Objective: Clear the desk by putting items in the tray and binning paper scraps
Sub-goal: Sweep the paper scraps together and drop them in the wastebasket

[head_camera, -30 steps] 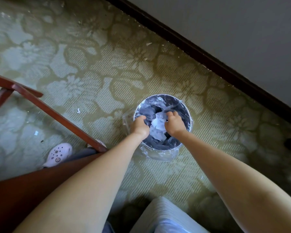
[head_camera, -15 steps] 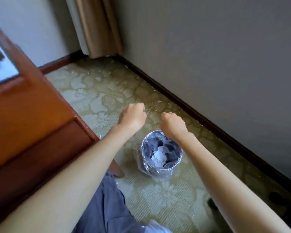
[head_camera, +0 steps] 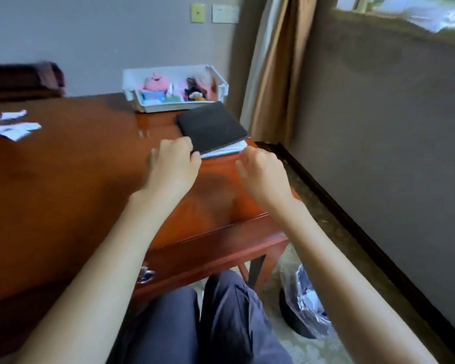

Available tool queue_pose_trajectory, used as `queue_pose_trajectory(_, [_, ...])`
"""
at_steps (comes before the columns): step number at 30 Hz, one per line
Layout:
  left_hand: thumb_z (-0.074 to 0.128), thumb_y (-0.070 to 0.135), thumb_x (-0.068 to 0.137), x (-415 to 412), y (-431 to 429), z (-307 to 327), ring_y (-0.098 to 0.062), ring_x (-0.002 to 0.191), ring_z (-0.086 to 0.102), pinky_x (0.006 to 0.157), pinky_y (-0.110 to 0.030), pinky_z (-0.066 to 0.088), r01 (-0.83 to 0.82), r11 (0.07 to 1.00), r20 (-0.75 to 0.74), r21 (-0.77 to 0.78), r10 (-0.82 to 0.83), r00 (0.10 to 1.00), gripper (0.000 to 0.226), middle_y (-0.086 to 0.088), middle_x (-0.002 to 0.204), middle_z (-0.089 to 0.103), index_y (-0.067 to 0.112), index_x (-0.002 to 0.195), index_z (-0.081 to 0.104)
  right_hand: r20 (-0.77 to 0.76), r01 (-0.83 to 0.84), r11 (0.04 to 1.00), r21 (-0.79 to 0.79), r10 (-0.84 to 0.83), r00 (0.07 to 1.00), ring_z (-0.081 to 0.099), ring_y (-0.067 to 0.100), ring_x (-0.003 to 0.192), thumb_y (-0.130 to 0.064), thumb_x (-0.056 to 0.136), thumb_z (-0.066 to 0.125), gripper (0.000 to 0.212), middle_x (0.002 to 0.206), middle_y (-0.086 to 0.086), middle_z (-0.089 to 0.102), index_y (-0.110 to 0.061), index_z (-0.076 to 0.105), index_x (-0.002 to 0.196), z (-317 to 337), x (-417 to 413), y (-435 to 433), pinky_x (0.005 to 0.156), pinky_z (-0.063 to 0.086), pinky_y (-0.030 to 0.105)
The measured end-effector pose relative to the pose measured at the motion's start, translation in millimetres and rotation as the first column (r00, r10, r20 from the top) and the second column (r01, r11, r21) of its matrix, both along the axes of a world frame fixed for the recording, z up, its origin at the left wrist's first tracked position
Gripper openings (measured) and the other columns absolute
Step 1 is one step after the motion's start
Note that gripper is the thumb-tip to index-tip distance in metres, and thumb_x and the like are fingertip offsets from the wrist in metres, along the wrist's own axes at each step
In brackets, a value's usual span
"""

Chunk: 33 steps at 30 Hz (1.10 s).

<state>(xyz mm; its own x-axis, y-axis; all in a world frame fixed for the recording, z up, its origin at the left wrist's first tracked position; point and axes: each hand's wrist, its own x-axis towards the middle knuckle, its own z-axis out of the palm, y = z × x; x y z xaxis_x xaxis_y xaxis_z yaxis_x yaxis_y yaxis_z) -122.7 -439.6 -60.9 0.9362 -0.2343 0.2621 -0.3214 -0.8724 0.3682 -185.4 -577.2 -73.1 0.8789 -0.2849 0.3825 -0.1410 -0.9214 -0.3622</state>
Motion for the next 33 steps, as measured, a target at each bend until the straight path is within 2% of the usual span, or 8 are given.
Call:
queue_pose_trajectory(4, [0.045, 0.028, 0.097, 29, 77, 9, -0.034, 0.105, 0.06, 0.088, -0.041, 0.051, -0.141, 0.989, -0.076, -0.053, 0.137, 0.988, 0.026, -0.014, 0.113, 0.065, 0.013, 0.111, 0.061, -0.085, -0.188, 0.98, 0.069, 0.194, 0.977, 0.058, 0.037, 0.097, -0.016, 0.093, 0.044, 0.023, 0.103, 0.017, 0.064, -0.002, 0.06, 0.103, 3, 55, 74, 0.073, 0.042, 0.033])
queue_pose_trajectory(8, [0.042, 0.025, 0.099, 48, 139, 38, -0.025, 0.107, 0.061, 0.084, -0.032, 0.052, -0.258, 0.966, -0.181, -0.026, 0.249, 0.951, 0.03, -0.009, 0.118, 0.063, 0.011, 0.12, 0.058, -0.271, -0.308, 0.945, 0.112, 0.328, 0.905, 0.06, 0.035, 0.095, -0.016, 0.093, 0.044, 0.024, 0.105, 0.016, 0.064, -0.003, 0.059, 0.107, 23, 101, 135, 0.074, 0.046, 0.033])
queue_pose_trajectory(12, [0.042, 0.022, 0.099, 47, 194, 77, -0.024, 0.11, 0.06, 0.087, -0.03, 0.051, -0.387, 0.922, -0.355, 0.004, 0.363, 0.861, 0.031, -0.009, 0.122, 0.063, 0.01, 0.122, 0.058, -0.521, -0.405, 0.898, 0.17, 0.431, 0.737, 0.06, 0.043, 0.098, -0.012, 0.092, 0.043, 0.024, 0.109, 0.023, 0.062, 0.0, 0.058, 0.106, 70, 120, 186, 0.08, 0.049, 0.042])
queue_pose_trajectory(17, [0.043, 0.024, 0.098, 24, 263, 112, -0.023, 0.122, 0.053, 0.1, -0.033, 0.045, -0.571, 0.819, -0.431, 0.064, 0.538, 0.724, 0.035, -0.008, 0.133, 0.056, 0.012, 0.13, 0.052, -0.666, -0.534, 0.826, 0.18, 0.502, 0.552, 0.059, 0.036, 0.112, -0.011, 0.094, 0.043, 0.026, 0.128, 0.022, 0.056, -0.003, 0.057, 0.115, 107, 127, 244, 0.087, 0.05, 0.038])
queue_pose_trajectory(21, [0.045, 0.027, 0.097, 15, 331, 104, -0.023, 0.134, 0.041, 0.117, -0.044, 0.024, -0.642, 0.746, -0.432, 0.176, 0.645, 0.63, 0.04, -0.007, 0.14, 0.05, 0.013, 0.135, 0.046, -0.719, -0.65, 0.731, 0.208, 0.564, 0.405, 0.046, 0.033, 0.128, -0.021, 0.097, 0.039, 0.039, 0.144, 0.014, 0.04, -0.01, 0.043, 0.134, 94, 132, 314, 0.105, 0.039, 0.04])
queue_pose_trajectory(25, [0.042, 0.028, 0.098, 6, 413, 84, -0.026, 0.144, 0.022, 0.118, -0.049, 0.011, -0.668, 0.682, -0.468, 0.299, 0.715, 0.52, 0.047, -0.01, 0.151, 0.033, 0.013, 0.142, 0.035, -0.732, -0.737, 0.627, 0.255, 0.623, 0.276, 0.012, 0.03, 0.146, -0.026, 0.098, 0.039, 0.053, 0.159, 0.01, 0.001, -0.016, 0.022, 0.146, 77, 129, 398, 0.118, 0.02, 0.046])
queue_pose_trajectory(29, [0.036, 0.034, 0.099, 7, 497, 58, -0.03, 0.147, 0.0, 0.118, -0.048, 0.007, -0.693, 0.607, -0.465, 0.39, 0.779, 0.421, 0.059, -0.012, 0.159, 0.003, 0.015, 0.149, 0.012, -0.677, -0.808, 0.54, 0.236, 0.688, 0.262, -0.007, 0.026, 0.147, -0.033, 0.098, 0.038, 0.061, 0.159, 0.005, -0.012, -0.023, 0.007, 0.15, 59, 133, 491, 0.119, 0.008, 0.046])
queue_pose_trajectory(33, [0.033, 0.039, 0.099, 11, 580, 30, -0.03, 0.147, -0.006, 0.118, -0.049, 0.004, -0.7, 0.58, -0.421, 0.417, 0.806, 0.417, 0.064, -0.01, 0.159, -0.009, 0.018, 0.15, 0.0, -0.672, -0.844, 0.504, 0.186, 0.691, 0.264, -0.016, 0.028, 0.146, -0.042, 0.098, 0.034, 0.064, 0.157, 0.003, -0.021, -0.028, -0.002, 0.149, 33, 140, 587, 0.119, 0.004, 0.051])
